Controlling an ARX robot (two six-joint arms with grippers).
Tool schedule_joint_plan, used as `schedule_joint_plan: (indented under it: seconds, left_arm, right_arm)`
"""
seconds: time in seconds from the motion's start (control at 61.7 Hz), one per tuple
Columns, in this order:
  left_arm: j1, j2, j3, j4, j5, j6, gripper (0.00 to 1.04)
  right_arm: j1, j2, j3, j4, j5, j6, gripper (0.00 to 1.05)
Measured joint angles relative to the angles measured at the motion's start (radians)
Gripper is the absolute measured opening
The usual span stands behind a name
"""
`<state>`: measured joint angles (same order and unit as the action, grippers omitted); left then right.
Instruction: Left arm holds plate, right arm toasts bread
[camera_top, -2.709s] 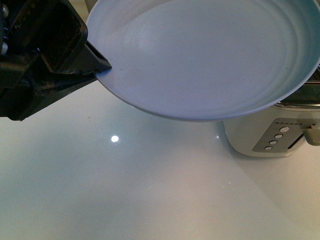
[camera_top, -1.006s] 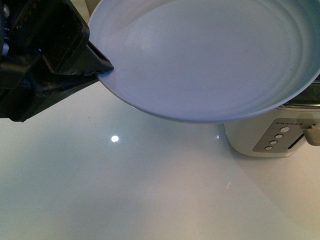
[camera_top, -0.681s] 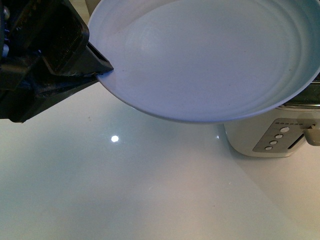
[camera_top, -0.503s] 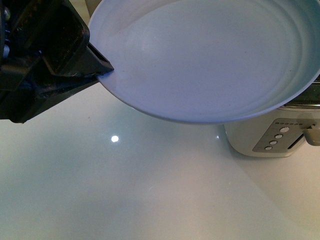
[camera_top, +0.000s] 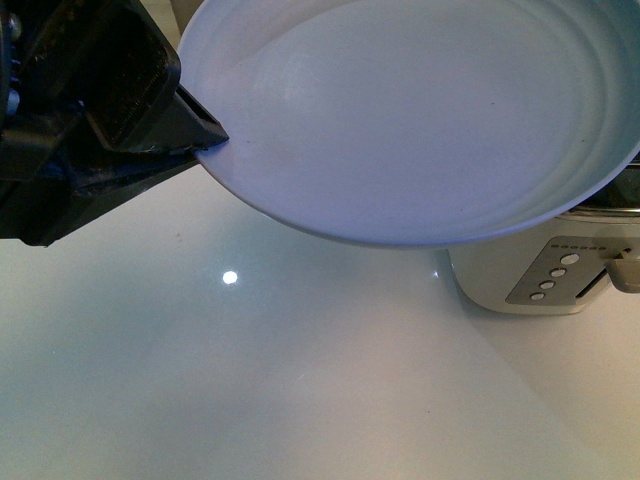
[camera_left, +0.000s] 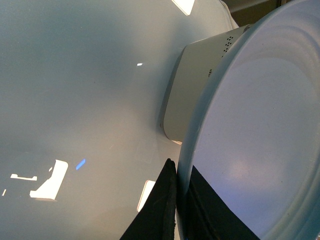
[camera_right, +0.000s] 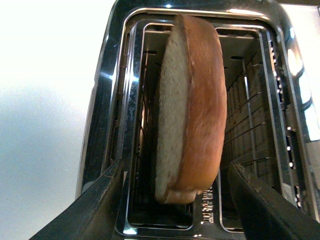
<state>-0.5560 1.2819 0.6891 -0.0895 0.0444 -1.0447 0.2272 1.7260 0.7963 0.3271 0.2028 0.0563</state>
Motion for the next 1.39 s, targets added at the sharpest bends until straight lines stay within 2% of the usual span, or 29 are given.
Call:
schedule_joint_plan:
  seconds: [0.211, 0.26, 0.649, 0.86, 1.087, 1.217, 1.33, 1.395]
  left_arm:
    - [-0.002, 0.0, 0.0, 0.0, 0.0, 0.0, 0.03]
    - [-0.002, 0.0, 0.0, 0.0, -0.001, 0.0, 0.03]
    - [-0.006, 0.0, 0.0, 0.0, -0.005, 0.001, 0.03]
    - [-0.006, 0.0, 0.0, 0.0, -0.011, 0.002, 0.03]
    - [-0.007, 0.0, -0.005, 0.0, -0.012, 0.005, 0.03]
    - [-0.006, 0.0, -0.006, 0.0, -0.013, 0.005, 0.03]
    - [-0.007, -0.001, -0.006, 0.0, -0.012, 0.005, 0.03]
    - [-0.005, -0.001, -0.006, 0.0, -0.013, 0.005, 0.03]
  right_arm:
    - [-0.012, -0.121, -0.049, 0.016, 0.003, 0.0, 0.95]
    - [-0.015, -0.15, -0.058, 0.016, 0.001, 0.004, 0.97]
    - [-0.029, -0.473, -0.183, -0.026, 0.024, 0.012, 0.96]
    - [-0.008, -0.633, -0.225, -0.08, 0.085, 0.014, 0.96]
    - [0.041, -0.863, -0.268, -0.212, 0.167, 0.041, 0.96]
    - [0.047, -0.917, -0.278, -0.227, 0.171, 0.038, 0.96]
    - [0.008, -0.959, -0.395, 0.009, 0.029, -0.016, 0.78]
    - [-0.01, -0.984, -0.442, 0.052, 0.003, -0.028, 0.69]
